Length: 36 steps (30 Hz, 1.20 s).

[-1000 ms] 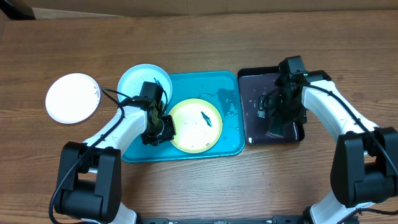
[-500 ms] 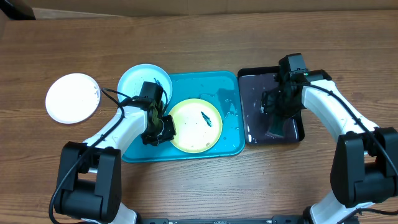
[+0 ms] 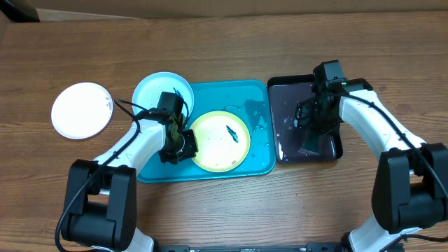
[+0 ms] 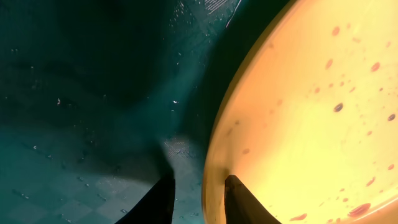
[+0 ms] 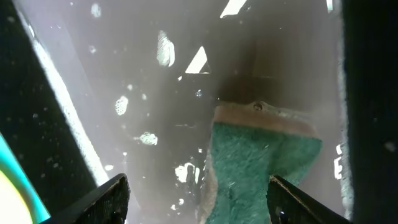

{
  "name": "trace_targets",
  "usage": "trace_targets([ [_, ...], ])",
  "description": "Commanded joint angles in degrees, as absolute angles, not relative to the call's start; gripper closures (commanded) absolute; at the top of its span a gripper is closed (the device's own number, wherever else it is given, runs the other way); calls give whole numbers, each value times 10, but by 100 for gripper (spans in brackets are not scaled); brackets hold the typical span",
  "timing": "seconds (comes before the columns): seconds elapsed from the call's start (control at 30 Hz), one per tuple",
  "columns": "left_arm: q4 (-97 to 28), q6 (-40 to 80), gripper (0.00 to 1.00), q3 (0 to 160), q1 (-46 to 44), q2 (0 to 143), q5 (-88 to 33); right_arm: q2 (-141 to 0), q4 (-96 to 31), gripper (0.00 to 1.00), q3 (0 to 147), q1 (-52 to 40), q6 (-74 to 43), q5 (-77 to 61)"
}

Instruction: Clean dirty plates on tray and stack at the side

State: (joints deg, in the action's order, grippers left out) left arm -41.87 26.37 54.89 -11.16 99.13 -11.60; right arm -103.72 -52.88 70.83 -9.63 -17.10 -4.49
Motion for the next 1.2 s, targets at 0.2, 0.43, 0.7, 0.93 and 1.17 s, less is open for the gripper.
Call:
trace_targets([
  [0.2, -416, 253, 71, 545, -110, 997, -121, -1036, -528, 27, 723, -157, -179, -17],
  [0.43, -417, 253, 71, 545, -110, 997, -121, -1036, -527, 27, 723, -171, -210, 30],
  [0.7, -417, 253, 71, 545, -110, 997, -121, -1036, -520, 27, 722, -170, -229, 30],
  [0.93, -416, 253, 71, 545, -110, 997, -121, -1036, -474, 23, 694, -170, -230, 37],
  [1.17, -419, 253, 71, 545, -110, 997, -121, -1030, -523, 21, 735, -169, -232, 83],
])
